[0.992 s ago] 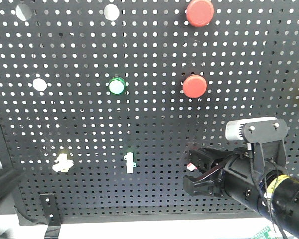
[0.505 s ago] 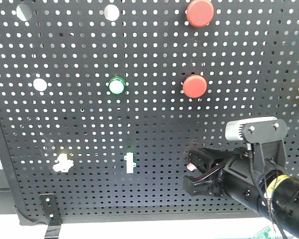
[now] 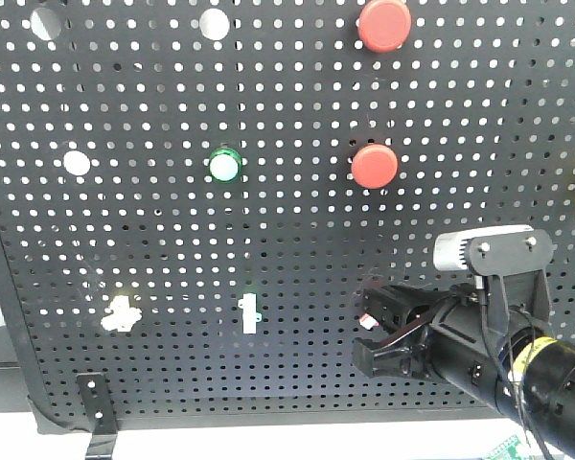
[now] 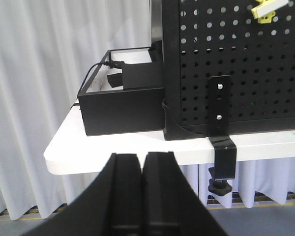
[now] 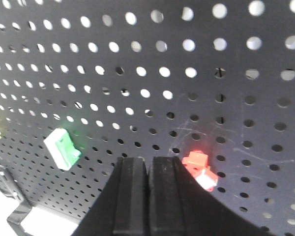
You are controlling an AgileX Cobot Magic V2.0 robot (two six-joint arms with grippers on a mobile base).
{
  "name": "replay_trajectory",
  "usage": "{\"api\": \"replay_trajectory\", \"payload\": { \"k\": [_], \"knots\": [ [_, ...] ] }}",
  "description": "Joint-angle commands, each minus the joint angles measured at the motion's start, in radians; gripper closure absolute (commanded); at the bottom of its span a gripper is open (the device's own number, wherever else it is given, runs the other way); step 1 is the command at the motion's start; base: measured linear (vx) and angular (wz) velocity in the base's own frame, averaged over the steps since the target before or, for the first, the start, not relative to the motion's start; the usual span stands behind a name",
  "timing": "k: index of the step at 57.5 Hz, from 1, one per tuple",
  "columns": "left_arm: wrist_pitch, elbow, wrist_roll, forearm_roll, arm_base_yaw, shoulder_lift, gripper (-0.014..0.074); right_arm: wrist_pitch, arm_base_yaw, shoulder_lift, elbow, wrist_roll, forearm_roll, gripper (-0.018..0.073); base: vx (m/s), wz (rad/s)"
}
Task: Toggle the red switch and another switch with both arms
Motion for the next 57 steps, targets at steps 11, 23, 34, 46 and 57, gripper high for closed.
{"api": "replay_trajectory", "payload": {
  "k": [11, 23, 34, 46, 57],
  "knots": [
    [-0.067, 0.018, -0.01, -0.004, 0.002, -0.017, 0.0594, -0.068, -0.003, -0.026, -0.031, -0.006, -0.003, 0.0566, 0.0, 0.0],
    [-0.067, 0.018, -0.01, -0.004, 0.002, -0.017, 0.0594, -0.068, -0.003, -0.026, -0.031, -0.006, -0.003, 0.0566, 0.0, 0.0],
    [-0.067, 0.018, -0.01, -0.004, 0.002, -0.017, 0.0594, -0.068, -0.003, -0.026, -0.031, -0.006, -0.003, 0.0566, 0.0, 0.0],
    [-0.067, 0.018, -0.01, -0.004, 0.002, -0.017, 0.0594, -0.07, -0.006, -0.098, 0.029, -0.062, -0.003, 0.0566, 0.0, 0.0],
    [-0.067, 0.018, -0.01, -0.004, 0.002, -0.017, 0.0594, -0.071, -0.071, -0.319, 0.221, -0.124, -0.001, 0.0566, 0.0, 0.0]
  ]
}}
